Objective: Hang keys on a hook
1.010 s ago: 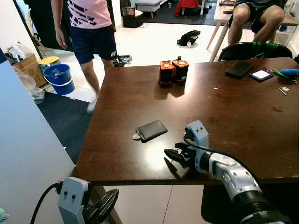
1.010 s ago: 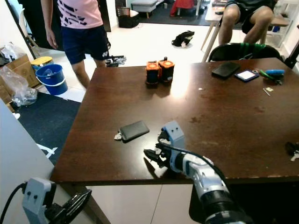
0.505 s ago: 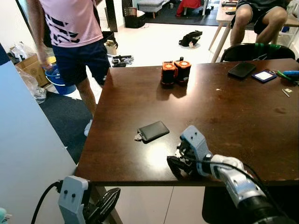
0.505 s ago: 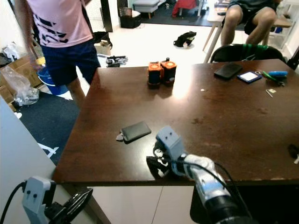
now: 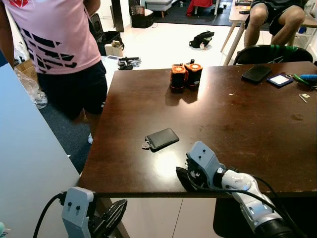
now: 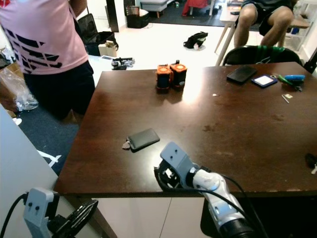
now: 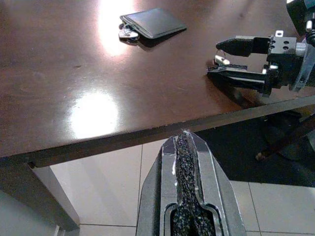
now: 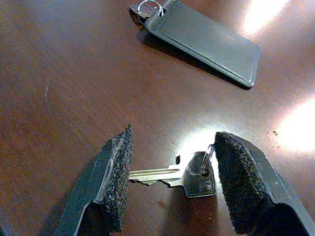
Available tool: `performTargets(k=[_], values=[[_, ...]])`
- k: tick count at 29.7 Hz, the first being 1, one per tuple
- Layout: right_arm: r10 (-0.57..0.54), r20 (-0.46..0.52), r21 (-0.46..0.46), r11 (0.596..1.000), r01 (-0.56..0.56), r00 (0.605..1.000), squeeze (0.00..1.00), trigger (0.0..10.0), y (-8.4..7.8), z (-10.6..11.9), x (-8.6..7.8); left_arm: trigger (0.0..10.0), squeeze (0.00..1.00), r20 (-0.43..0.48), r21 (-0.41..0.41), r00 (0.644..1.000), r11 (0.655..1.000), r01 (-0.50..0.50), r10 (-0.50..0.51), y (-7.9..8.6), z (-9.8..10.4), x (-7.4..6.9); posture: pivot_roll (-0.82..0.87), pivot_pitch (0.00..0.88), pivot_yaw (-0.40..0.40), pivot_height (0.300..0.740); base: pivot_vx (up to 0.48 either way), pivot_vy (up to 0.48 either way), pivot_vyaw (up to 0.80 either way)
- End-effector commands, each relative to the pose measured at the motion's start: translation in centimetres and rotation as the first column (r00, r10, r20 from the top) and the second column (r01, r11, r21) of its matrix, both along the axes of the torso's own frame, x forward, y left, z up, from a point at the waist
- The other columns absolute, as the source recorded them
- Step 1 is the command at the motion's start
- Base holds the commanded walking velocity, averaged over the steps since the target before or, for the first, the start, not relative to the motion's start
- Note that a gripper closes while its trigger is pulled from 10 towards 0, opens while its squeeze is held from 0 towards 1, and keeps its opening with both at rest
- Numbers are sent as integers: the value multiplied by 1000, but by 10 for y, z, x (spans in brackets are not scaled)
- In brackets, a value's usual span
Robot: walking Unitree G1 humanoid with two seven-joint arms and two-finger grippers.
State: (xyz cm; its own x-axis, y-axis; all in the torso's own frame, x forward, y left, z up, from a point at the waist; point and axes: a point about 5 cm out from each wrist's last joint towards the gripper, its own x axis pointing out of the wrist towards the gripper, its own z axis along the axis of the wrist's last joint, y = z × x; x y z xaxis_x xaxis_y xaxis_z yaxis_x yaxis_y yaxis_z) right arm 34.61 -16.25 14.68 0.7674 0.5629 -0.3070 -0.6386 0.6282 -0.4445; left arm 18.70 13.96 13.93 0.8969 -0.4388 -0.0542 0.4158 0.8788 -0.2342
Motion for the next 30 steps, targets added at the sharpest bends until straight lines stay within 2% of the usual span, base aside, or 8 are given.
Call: performTargets(k=[1, 3, 7, 20, 21, 23, 24, 30], values=[[-44, -184, -41, 998, 37, 982, 0, 10000, -7, -42, -13, 10000, 0, -22, 5, 1000, 1000, -5, 5, 0, -4, -3, -7, 159, 176, 740, 0, 0, 0], [-95, -294, 52, 992, 116, 951, 0, 10000, -10, -50, -14, 10000, 0, -20, 5, 1000, 1000, -2, 2, 0, -4, -2, -4, 159, 177, 740, 0, 0, 0], [-117, -368, 55, 987, 148, 922, 0, 10000, -14, -59, -18, 10000, 0, -20, 6, 1000, 1000, 1, -1, -1, -4, -2, -4, 159, 177, 740, 0, 0, 0], [-145, -445, 112, 970, 216, 884, 0, 10000, -15, -63, -18, 10000, 0, -19, 8, 1000, 1000, 5, -5, -1, -3, -1, -4, 157, 181, 740, 0, 0, 0], [-141, -452, 115, 970, 214, 881, 0, 8196, -15, -63, -19, 10000, 0, -18, 9, 1000, 1000, 6, -6, 0, -3, -1, -4, 157, 181, 740, 0, 0, 0], [-138, -457, 118, 970, 214, 879, 0, 8196, -15, -63, -19, 10000, 0, -18, 9, 1000, 1000, 6, -6, -1, -3, -1, -4, 157, 181, 740, 0, 0, 0], [-139, -460, 121, 969, 216, 877, 0, 0, -15, -64, -19, 10000, 0, -18, 8, 1000, 1000, 7, -6, -1, -3, -1, -4, 157, 181, 740, 0, 0, 0], [-143, -467, 124, 966, 225, 872, 0, 0, -15, -64, -19, 10000, 0, -20, 9, 1000, 1000, 8, -8, 0, -3, -1, -2, 157, 184, 740, 0, 0, 0]])
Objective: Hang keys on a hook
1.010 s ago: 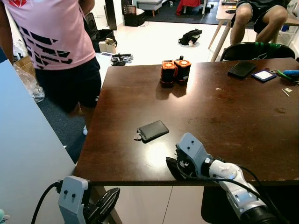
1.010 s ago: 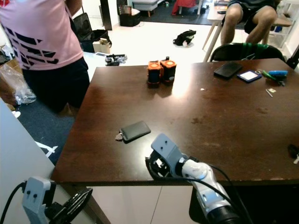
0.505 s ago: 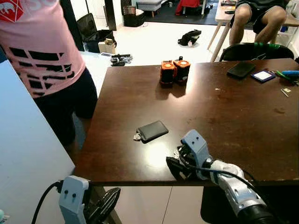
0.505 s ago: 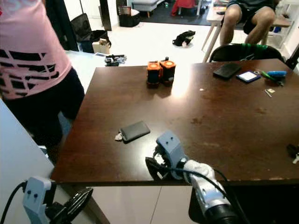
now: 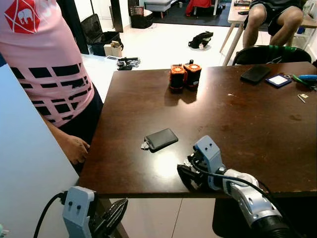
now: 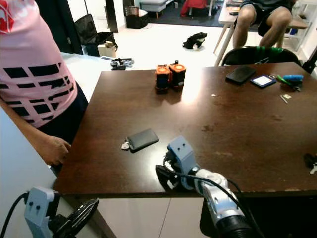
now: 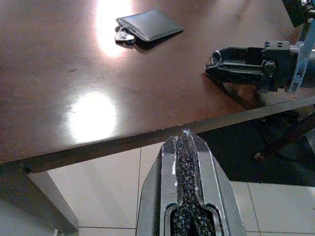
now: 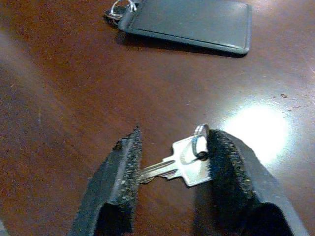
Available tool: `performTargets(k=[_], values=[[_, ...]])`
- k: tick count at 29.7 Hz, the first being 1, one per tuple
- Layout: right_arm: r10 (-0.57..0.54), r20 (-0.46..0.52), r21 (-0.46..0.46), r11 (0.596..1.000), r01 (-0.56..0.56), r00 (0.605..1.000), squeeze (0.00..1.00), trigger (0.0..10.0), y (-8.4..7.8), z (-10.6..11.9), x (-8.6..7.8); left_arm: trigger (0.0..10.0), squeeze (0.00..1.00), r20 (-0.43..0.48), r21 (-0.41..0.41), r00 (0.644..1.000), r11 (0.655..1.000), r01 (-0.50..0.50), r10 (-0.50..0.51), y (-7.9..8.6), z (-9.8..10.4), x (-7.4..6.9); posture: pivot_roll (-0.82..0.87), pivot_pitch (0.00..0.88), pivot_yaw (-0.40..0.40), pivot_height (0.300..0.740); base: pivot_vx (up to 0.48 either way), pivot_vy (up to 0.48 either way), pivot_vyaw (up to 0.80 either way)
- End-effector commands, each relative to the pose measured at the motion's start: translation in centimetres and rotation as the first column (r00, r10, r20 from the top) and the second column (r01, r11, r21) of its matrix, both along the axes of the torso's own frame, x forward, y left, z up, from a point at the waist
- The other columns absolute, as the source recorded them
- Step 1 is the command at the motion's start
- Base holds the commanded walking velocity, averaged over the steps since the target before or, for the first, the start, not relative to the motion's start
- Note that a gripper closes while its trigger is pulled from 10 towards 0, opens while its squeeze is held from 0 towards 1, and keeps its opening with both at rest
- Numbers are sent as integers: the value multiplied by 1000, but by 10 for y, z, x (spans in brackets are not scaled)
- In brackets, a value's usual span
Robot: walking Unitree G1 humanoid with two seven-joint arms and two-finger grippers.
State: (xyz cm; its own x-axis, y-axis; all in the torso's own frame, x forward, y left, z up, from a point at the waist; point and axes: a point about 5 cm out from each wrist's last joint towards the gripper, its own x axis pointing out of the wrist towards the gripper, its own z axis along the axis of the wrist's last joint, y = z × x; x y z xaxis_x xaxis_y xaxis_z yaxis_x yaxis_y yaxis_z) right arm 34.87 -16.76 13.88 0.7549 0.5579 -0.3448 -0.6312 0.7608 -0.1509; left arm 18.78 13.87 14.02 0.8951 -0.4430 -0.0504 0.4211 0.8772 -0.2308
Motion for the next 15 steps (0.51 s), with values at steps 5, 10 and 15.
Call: performTargets(k=[5, 10, 15], values=[[-66, -271, -44, 997, 56, 960, 0, 0, -11, -56, -22, 10000, 0, -25, 9, 1000, 1000, 5, -5, 1, -4, -2, -2, 157, 184, 740, 0, 0, 0], [-68, -271, -45, 997, 58, 960, 0, 0, -11, -56, -22, 10000, 0, -26, 10, 1000, 1000, 6, -5, 0, -4, -2, -2, 157, 184, 740, 0, 0, 0], [-69, -271, -45, 997, 59, 960, 0, 0, -11, -56, -22, 10000, 0, -26, 10, 1000, 1000, 6, -5, 0, -4, -2, -2, 157, 184, 740, 0, 0, 0]])
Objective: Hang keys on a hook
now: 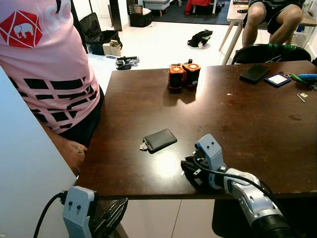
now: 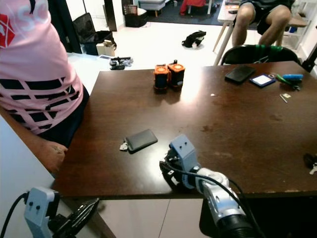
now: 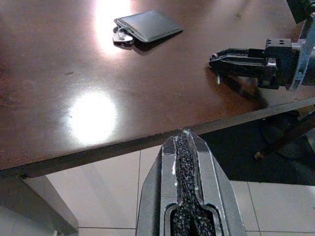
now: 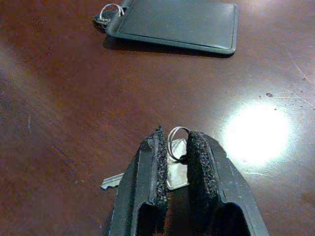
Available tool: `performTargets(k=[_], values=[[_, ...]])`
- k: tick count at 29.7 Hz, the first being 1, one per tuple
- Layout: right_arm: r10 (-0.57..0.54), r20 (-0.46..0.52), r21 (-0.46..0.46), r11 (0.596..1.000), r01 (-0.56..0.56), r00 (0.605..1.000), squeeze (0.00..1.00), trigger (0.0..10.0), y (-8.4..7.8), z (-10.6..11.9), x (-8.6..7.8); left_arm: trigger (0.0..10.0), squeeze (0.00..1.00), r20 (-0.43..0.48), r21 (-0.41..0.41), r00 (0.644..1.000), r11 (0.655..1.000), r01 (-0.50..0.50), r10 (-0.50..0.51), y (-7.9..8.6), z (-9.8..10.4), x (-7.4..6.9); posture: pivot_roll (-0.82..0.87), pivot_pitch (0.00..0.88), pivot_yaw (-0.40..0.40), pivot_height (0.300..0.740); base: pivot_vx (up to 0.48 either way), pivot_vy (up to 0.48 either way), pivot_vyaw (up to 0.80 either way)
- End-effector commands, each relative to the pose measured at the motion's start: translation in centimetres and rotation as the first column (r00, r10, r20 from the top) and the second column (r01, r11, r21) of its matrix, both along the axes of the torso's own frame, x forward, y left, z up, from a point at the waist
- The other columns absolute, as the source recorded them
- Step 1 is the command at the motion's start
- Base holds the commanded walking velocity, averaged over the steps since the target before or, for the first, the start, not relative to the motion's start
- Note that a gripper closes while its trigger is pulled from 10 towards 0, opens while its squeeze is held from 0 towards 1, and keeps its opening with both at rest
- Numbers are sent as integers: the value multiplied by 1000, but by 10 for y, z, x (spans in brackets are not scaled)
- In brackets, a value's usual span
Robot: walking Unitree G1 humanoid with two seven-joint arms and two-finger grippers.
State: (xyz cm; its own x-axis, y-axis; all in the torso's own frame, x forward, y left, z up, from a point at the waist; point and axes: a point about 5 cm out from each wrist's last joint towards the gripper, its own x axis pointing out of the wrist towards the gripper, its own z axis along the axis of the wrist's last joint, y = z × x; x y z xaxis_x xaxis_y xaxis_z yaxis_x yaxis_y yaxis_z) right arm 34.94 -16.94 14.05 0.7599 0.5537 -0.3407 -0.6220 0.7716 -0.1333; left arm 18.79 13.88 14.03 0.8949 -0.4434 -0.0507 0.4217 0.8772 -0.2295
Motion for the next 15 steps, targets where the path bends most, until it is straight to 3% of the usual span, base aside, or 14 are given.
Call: performTargets(k=[1, 11, 15], values=[[-55, -263, -58, 997, 41, 963, 0, 0, -9, -57, -23, 10000, 0, -26, 10, 1000, 1000, 5, -5, 0, -4, -2, -2, 157, 184, 740, 0, 0, 0], [-55, -249, -61, 997, 41, 967, 0, 0, -7, -55, -22, 10000, 0, -23, 14, 1000, 1000, 3, -3, 1, -4, -1, -2, 152, 187, 740, 0, 0, 0], [-65, -161, 31, 997, 71, 985, 0, 0, -1, -35, -11, 10000, 0, -21, 14, 1000, 1000, 3, -2, 1, -4, -1, -2, 152, 187, 740, 0, 0, 0]])
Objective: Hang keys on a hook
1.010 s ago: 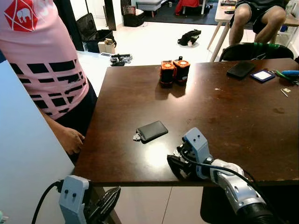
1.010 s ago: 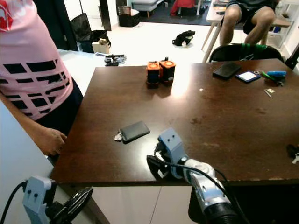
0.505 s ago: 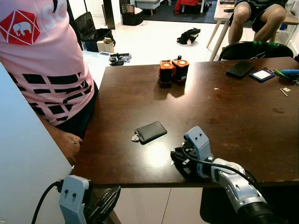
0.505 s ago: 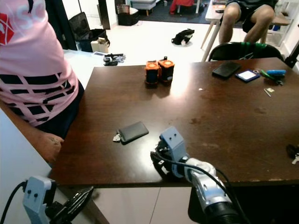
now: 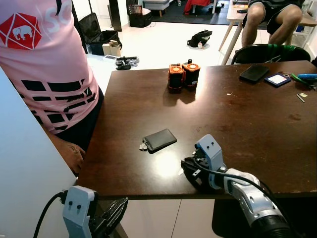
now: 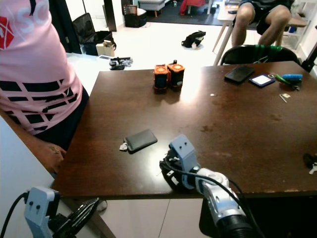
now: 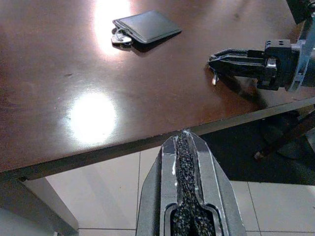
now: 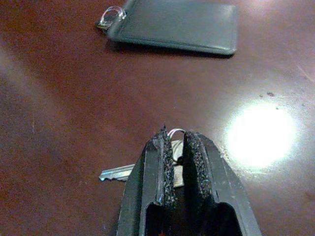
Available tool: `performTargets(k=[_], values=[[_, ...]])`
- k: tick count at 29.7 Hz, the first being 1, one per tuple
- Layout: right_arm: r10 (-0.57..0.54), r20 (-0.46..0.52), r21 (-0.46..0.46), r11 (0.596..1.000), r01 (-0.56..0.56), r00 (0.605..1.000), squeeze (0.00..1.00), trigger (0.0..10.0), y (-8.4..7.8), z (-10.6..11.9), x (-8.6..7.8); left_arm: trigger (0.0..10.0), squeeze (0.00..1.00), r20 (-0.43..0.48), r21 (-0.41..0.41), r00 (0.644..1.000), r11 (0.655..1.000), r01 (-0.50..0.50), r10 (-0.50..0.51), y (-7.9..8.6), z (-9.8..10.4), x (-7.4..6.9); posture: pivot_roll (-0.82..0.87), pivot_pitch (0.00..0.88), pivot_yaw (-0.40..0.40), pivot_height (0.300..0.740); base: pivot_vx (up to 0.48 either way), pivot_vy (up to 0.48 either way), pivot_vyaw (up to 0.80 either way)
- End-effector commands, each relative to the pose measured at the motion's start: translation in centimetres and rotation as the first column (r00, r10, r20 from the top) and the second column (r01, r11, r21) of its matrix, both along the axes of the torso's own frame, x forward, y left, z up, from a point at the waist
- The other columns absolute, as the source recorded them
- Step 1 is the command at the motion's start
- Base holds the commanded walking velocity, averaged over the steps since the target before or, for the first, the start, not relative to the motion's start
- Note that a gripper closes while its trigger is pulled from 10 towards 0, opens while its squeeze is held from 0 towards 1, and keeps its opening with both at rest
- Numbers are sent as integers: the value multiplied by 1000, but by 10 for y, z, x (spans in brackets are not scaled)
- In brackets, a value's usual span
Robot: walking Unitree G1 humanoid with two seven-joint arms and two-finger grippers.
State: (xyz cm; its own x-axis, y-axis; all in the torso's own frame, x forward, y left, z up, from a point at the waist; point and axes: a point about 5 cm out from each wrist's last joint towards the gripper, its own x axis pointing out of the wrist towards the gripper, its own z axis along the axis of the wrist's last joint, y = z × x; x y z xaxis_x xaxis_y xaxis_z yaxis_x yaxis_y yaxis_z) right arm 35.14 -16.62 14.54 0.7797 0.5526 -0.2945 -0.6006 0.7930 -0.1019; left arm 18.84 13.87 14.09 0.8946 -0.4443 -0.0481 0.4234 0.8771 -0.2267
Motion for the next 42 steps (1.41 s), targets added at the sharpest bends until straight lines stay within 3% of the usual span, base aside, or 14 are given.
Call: performTargets(k=[1, 5, 8, 12, 16, 20, 27, 30, 31, 34, 35, 36, 39, 42], values=[[-43, -133, 16, 999, 45, 990, 0, 0, -2, -30, -9, 10000, 0, -25, 13, 1000, 1000, 2, -1, 1, -5, -2, -6, 146, 186, 740, 0, 0, 0], [-84, -17, 101, 991, 85, 996, 0, 0, 2, -3, 3, 10000, 0, -23, 15, 1000, 1000, 2, -2, 1, -5, -1, -6, 146, 186, 740, 0, 0, 0], [-109, 16, 132, 986, 106, 994, 0, 0, 2, 7, 7, 10000, 0, -22, 16, 1000, 1000, 2, -2, 1, -5, -1, -6, 146, 186, 740, 0, 0, 0], [-188, 106, 262, 952, 155, 976, 0, 0, -1, 40, 17, 10000, 0, -21, 17, 1000, 1000, 0, 0, 2, -5, -2, -6, 134, 182, 740, 0, 0, 0], [-188, 106, 262, 952, 155, 976, 0, 0, -1, 40, 17, 10000, 0, -21, 17, 1000, 1000, 0, 0, 2, -5, -2, -6, 134, 182, 740, 0, 0, 0], [-202, 216, 431, 897, 93, 955, 0, 0, 3, 73, 17, 10000, 0, -21, 18, 1000, 1000, 2, -2, 1, -5, -2, -9, 132, 182, 740, 0, 0, 0], [-201, 262, 540, 841, 30, 944, 0, 0, 6, 89, 14, 10000, 0, -20, 18, 1000, 1000, 3, -3, 1, -5, -1, -6, 132, 183, 740, 0, 0, 0], [-99, 285, 676, 726, -127, 953, 0, 0, 17, 112, 6, 10000, 0, -20, 17, 1000, 1000, 2, -2, 2, -5, -2, -4, 136, 185, 740, 0, 0, 0], [-99, 285, 676, 726, -127, 953, 0, 0, 17, 112, 6, 10000, 0, -20, 17, 1000, 1000, 2, -2, 2, -5, -2, -4, 136, 185, 740, 0, 0, 0], [3, 297, 767, 594, -241, 955, 0, 0, 23, 130, -3, 10000, 0, -22, 16, 1000, 1000, 0, 0, 2, -5, -2, -4, 136, 185, 740, 0, 0, 0], [3, 297, 767, 594, -241, 955, 0, 0, 23, 130, -3, 10000, 0, -22, 16, 1000, 1000, 0, 0, 2, -5, -2, -4, 136, 185, 740, 0, 0, 0], [41, 303, 779, 564, -272, 952, 0, 0, 25, 134, -5, 10000, 0, -22, 15, 1000, 1000, -1, 1, 2, -4, -2, 0, 141, 185, 740, 0, 0, 0], [90, 310, 789, 531, -309, 947, 0, 0, 28, 138, -10, 10000, 0, -22, 15, 1000, 1000, -2, 2, 2, -4, -2, 0, 141, 185, 740, 0, 0, 0], [116, 312, 788, 523, -325, 943, 0, 0, 30, 138, -12, 10000, 0, -21, 15, 1000, 1000, -3, 4, 2, -4, -2, 0, 143, 185, 740, 0, 0, 0]])
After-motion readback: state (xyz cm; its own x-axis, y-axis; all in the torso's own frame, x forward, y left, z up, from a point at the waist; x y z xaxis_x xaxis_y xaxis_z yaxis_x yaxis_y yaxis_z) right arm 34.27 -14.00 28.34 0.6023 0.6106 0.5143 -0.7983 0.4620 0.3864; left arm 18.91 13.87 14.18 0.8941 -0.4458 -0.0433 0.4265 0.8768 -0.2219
